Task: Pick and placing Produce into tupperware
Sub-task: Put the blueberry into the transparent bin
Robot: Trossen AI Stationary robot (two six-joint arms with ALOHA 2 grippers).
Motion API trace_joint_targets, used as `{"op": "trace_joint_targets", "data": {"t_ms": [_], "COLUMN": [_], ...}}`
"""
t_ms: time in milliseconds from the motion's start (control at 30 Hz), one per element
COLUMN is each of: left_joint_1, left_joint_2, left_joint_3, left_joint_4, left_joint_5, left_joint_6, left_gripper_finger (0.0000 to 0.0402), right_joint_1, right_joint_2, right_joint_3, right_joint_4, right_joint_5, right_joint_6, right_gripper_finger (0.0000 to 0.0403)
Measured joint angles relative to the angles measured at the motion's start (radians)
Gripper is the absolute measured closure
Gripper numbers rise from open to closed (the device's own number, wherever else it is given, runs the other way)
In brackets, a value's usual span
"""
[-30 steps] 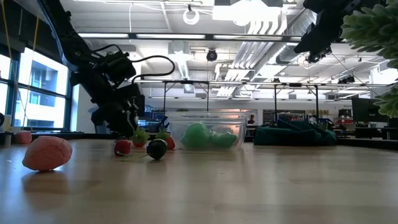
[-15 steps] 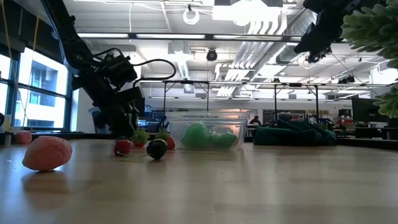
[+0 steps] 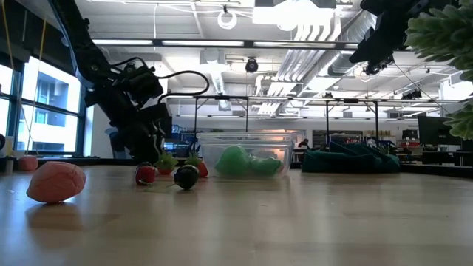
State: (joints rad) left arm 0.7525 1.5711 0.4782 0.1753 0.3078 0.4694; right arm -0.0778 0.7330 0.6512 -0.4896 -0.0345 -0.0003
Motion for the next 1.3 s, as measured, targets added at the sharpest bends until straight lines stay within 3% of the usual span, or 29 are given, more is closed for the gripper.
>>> {"op": "trace_joint_targets", "data": {"t_ms": [233, 700, 900, 1133, 1300], "left_joint_1": [0.0, 0.0, 0.0, 0.0, -0.001], "left_joint_2": [0.0, 0.002, -0.003, -0.082, -0.129], "left_joint_3": [0.0, -0.001, -0.002, 0.022, 0.106], "left_joint_4": [0.0, 0.015, 0.111, 0.159, 0.174], "left_joint_5": [0.001, 0.0, 0.1, 0.162, 0.294], "left_joint_6": [0.0, 0.006, -0.003, -0.022, -0.032], "left_gripper_finger": [0.0356, 0.0341, 0.036, 0.035, 0.0347], "right_joint_1": [0.0, 0.0, 0.0, 0.0, 0.0], "right_joint_2": [0.0, 0.0, 0.0, 0.0, 0.0], "right_joint_3": [0.0, 0.0, 0.0, 0.0, 0.0], "right_joint_4": [0.0, 0.0, 0.0, 0.0, 0.0], "right_joint_5": [0.0, 0.0, 0.0, 0.0, 0.0], "right_joint_6": [0.0, 0.0, 0.0, 0.0, 0.0], "right_gripper_finger": [0.0379, 0.0379, 0.0379, 0.0379, 0.0379]}}
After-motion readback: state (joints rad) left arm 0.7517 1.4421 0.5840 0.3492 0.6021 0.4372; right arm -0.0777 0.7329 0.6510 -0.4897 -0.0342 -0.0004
